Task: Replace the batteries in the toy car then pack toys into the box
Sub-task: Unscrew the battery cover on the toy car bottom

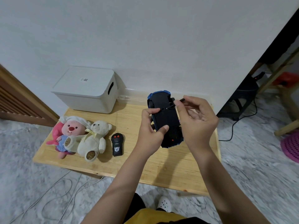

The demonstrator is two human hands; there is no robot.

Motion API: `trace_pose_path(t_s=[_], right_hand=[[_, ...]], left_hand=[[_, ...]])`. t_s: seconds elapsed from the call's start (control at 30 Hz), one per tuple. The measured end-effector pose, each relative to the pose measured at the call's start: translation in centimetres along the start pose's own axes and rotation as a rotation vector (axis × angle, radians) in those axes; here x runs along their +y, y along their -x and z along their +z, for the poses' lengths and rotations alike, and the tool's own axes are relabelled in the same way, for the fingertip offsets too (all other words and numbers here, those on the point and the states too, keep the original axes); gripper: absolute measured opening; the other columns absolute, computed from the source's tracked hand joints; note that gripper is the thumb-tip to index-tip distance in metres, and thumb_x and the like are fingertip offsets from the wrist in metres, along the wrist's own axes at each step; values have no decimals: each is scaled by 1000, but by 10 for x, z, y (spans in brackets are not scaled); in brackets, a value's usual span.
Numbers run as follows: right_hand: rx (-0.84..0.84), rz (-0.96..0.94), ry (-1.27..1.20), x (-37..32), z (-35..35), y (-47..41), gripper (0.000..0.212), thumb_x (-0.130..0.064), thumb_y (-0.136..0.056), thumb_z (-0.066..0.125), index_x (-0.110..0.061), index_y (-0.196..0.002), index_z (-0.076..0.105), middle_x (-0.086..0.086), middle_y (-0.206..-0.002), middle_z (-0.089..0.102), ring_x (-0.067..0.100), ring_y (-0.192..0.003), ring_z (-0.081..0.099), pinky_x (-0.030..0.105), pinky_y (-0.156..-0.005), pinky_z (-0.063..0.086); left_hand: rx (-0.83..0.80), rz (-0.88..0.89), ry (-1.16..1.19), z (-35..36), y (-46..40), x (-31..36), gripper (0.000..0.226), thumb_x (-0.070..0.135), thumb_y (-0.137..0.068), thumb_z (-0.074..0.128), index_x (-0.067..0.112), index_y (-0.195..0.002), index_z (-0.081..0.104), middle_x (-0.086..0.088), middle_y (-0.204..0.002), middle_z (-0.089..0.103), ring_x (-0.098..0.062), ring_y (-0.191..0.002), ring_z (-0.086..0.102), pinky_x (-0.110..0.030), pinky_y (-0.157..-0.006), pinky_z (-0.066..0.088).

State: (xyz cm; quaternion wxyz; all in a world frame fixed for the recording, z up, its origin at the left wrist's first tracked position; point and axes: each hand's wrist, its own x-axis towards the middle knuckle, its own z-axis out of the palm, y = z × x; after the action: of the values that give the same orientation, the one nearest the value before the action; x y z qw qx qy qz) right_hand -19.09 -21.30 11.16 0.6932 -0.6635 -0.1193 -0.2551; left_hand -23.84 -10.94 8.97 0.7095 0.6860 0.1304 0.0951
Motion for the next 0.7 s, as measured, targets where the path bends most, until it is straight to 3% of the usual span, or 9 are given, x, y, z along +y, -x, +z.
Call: trace_pose_path(t_s=[0.23, 0.43, 0.53, 0.7], right_hand=[[-36, 12, 36, 1, 0, 2, 19, 2, -79, 70, -8, -95, 66, 8, -87, 70, 17, -81, 70, 37, -77, 58], [-52, 53, -13, 0, 0, 2, 27, 1, -80, 71, -19, -96, 65, 7, -90, 70, 22, -85, 69, 40, -79, 57], [-67, 92, -35, -2, 1, 2, 25, 5, -80, 70, -10, -99, 63, 9, -93, 71, 18, -89, 70, 35, -83, 56], [-53, 94, -46, -3, 2, 3, 24, 1, -78, 73, -18, -90, 63, 3, -88, 70, 16, -81, 69, 29, -77, 56]], left_hand=[[9, -7, 20, -1, -2, -3, 50, 11, -71, 63, 52, -97, 48, -12, -112, 58, -34, -104, 60, -58, -83, 54], [-17, 13, 19, -2, -1, -5, 49, 10, -73, 62, 50, -98, 47, -11, -113, 57, -34, -108, 58, -57, -85, 53], [-17, 10, 26, -4, -1, -8, 49, 9, -72, 62, 49, -97, 48, -12, -113, 57, -37, -107, 58, -59, -84, 53], [-12, -3, 51, -5, -1, -11, 49, 9, -72, 63, 48, -98, 48, -14, -114, 57, -39, -104, 59, -58, -83, 54]])
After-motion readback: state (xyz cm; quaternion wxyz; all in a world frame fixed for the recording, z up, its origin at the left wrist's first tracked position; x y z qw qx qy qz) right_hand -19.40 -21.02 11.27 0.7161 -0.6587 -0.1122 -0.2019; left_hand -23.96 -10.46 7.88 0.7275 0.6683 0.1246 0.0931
